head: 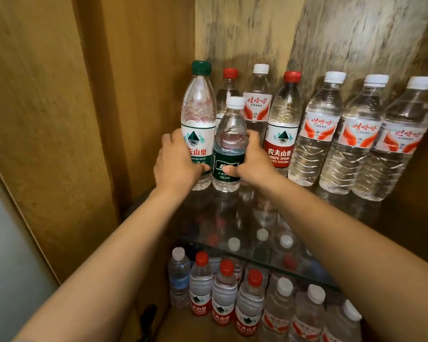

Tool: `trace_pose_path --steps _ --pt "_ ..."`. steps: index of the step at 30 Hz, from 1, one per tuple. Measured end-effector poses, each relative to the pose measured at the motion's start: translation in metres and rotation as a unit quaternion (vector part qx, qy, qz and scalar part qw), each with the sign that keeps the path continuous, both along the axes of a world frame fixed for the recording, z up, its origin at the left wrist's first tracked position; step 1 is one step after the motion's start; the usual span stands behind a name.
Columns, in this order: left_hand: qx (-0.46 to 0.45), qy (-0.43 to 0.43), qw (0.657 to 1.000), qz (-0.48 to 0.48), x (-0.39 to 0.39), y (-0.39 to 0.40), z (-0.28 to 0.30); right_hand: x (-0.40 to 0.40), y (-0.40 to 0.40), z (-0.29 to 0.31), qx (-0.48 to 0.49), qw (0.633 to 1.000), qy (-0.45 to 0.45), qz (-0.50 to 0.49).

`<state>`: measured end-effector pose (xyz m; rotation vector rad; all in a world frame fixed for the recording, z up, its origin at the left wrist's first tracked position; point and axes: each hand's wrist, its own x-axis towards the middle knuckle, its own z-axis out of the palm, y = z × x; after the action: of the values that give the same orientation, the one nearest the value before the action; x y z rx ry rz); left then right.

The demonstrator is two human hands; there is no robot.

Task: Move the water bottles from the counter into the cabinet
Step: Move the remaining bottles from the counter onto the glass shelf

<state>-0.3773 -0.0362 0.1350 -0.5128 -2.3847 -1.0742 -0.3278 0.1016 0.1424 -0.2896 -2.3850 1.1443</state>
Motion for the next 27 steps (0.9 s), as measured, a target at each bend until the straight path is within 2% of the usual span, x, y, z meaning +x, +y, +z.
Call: trace_pose_path --steps 5,12,17,20,27 --pt "-0.038 -0.003 0.997 0.061 -0.017 0.012 0.004 -0.028 -0.006 0.000 0.019 0.999 0.008 -0.042" --pt "-0.030 0.013 0.997 0.068 -0.030 0.023 0.000 -0.045 -0.010 -0.001 0.041 0.997 0.003 -0.069" --pt "-0.084 0.058 0.988 0.118 -0.037 0.031 -0.003 -0.046 -0.011 -0.001 0.045 0.996 -0.009 -0.080" --pt "-0.110 0.055 0.985 0.122 -0.042 0.032 -0.001 -0.046 -0.013 0.000 0.055 0.995 -0.017 -0.086" --pt "-0.094 0.062 0.986 0.122 -0.044 0.034 -0.004 -0.046 -0.018 -0.006 0.053 0.995 -0.016 -0.088"
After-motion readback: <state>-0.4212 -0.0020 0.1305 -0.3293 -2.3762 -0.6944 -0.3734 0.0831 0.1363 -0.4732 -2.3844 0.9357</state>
